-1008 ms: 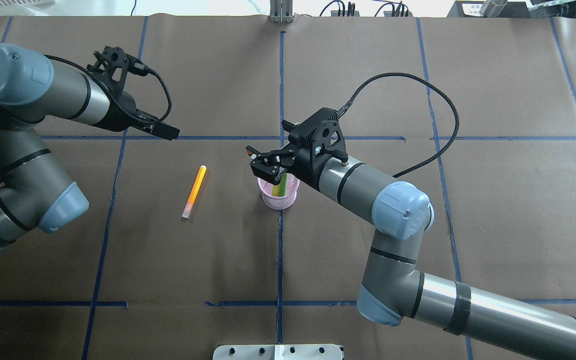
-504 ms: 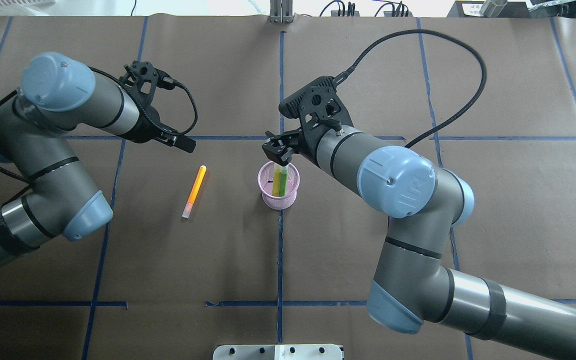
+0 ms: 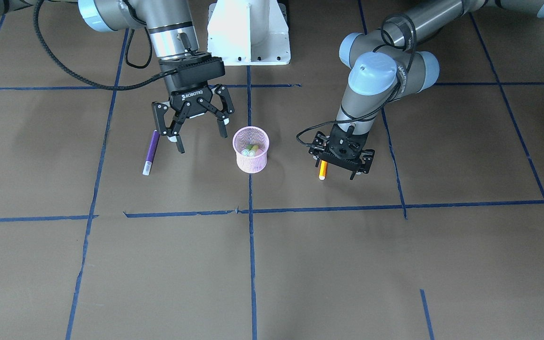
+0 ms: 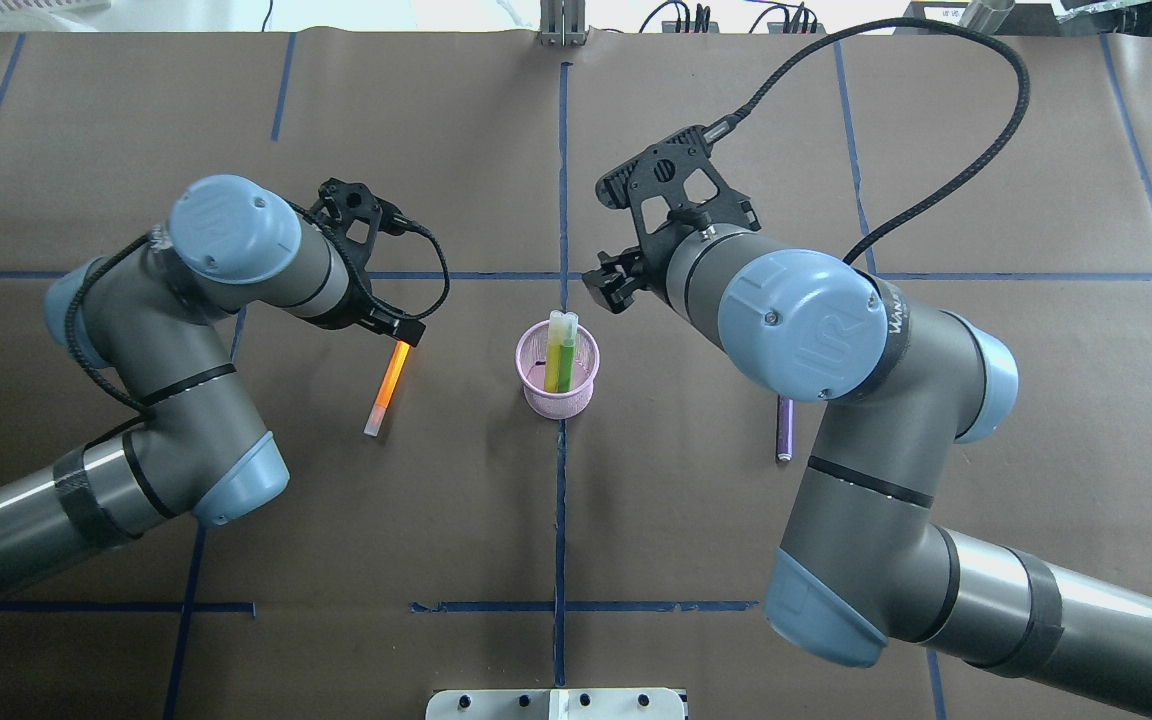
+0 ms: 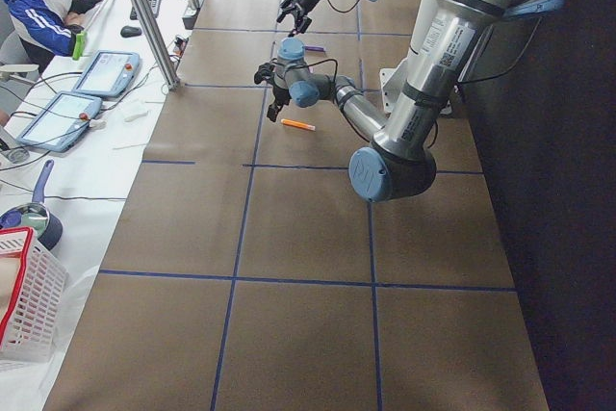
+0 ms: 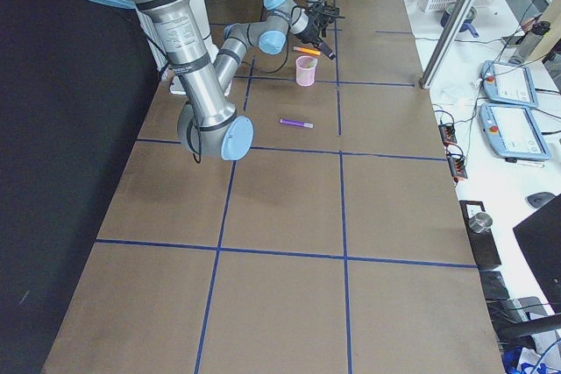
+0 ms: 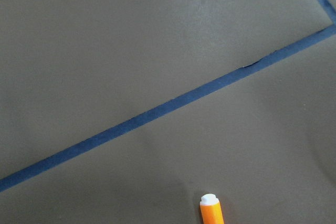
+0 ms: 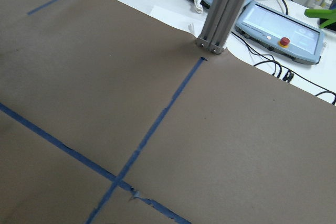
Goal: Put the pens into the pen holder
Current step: 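Grasp the orange marker with the left gripper while the right gripper withdraws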
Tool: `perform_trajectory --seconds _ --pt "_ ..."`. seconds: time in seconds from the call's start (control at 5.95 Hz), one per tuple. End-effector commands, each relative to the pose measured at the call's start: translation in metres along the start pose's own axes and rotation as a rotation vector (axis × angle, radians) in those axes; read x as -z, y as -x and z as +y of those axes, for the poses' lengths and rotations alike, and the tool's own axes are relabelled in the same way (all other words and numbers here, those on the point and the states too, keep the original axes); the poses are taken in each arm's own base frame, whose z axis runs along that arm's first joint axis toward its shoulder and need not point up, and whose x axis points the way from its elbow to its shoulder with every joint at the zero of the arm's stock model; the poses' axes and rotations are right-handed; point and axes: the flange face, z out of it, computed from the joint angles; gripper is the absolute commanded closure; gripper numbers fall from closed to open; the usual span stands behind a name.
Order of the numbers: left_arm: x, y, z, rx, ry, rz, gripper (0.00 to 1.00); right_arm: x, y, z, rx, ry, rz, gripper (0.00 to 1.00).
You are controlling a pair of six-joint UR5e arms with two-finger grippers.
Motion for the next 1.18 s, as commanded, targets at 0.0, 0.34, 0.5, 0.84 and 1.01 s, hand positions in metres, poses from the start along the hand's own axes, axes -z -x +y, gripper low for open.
perform_trajectory --seconds 0.0,0.34,0.5,0.84,1.01 --pt "-0.009 -0.012 0.003 0.035 0.01 -0.002 0.0 -0.011 -0.06 -0.005 -0.059 0.137 -0.027 0.0" --pt "-0.017 -0.023 0.014 0.021 0.03 0.005 0.0 -0.008 -0.083 -0.014 -0.094 0.198 -0.075 0.0" --pt "-0.024 -0.024 0.016 0.018 0.039 0.001 0.0 -0.009 -0.084 -0.013 -0.094 0.198 -0.075 0.0" --pt "-0.025 -0.022 0.016 0.012 0.04 -0.002 0.12 -0.009 -0.083 -0.013 -0.092 0.197 -0.08 0.0" --pt "-0.026 -0.021 0.016 0.011 0.041 -0.001 0.29 -0.008 -0.083 -0.014 -0.092 0.193 -0.082 0.0"
